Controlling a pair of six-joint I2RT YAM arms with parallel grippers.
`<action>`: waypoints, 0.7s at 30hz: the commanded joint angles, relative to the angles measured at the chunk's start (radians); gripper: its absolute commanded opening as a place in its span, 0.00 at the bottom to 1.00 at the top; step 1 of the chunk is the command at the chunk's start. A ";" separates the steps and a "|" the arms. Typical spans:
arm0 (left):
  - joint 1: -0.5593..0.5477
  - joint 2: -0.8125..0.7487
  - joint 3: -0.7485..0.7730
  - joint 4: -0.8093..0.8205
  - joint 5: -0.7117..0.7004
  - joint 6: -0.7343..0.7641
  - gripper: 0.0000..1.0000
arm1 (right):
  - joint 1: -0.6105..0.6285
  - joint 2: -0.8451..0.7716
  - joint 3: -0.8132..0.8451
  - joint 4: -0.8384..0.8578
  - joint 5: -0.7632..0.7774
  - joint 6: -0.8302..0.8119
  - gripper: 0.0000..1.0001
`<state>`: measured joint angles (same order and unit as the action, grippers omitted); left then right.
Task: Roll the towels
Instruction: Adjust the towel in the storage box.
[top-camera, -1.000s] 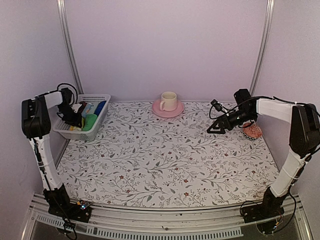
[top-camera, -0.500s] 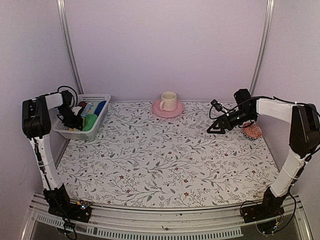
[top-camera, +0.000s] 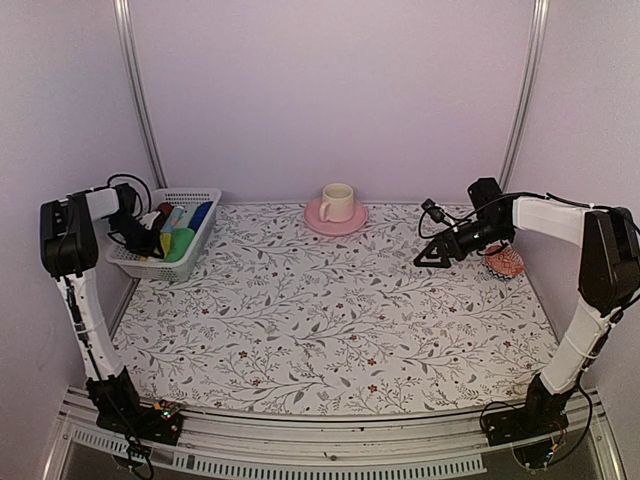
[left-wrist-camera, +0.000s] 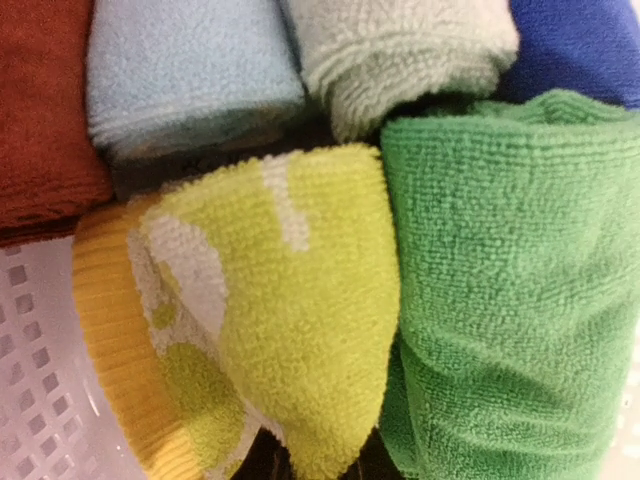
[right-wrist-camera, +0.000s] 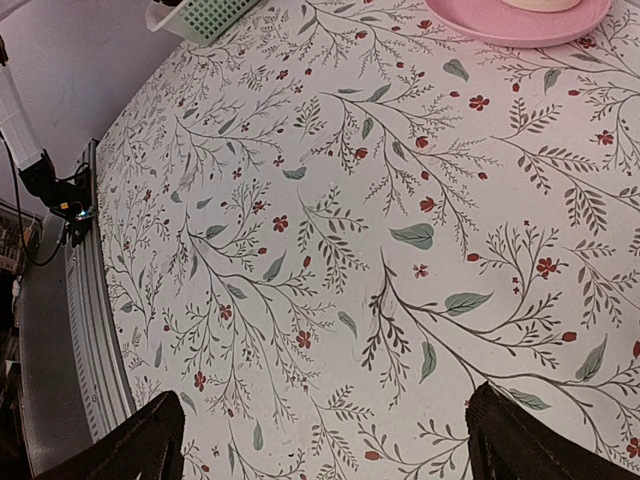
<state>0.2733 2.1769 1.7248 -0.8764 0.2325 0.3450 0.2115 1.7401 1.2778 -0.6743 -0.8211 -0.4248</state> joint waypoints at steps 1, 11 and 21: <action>0.042 -0.041 -0.021 0.008 0.205 -0.008 0.04 | 0.007 -0.034 0.011 -0.012 -0.004 -0.011 0.99; 0.054 -0.018 -0.030 -0.012 0.398 -0.007 0.00 | 0.006 -0.036 0.011 -0.014 -0.009 -0.011 0.99; 0.062 0.035 -0.001 -0.047 0.250 -0.023 0.08 | 0.006 -0.040 0.011 -0.015 -0.015 -0.014 0.99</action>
<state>0.3286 2.2021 1.7046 -0.8860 0.5224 0.3294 0.2115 1.7397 1.2778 -0.6815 -0.8219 -0.4274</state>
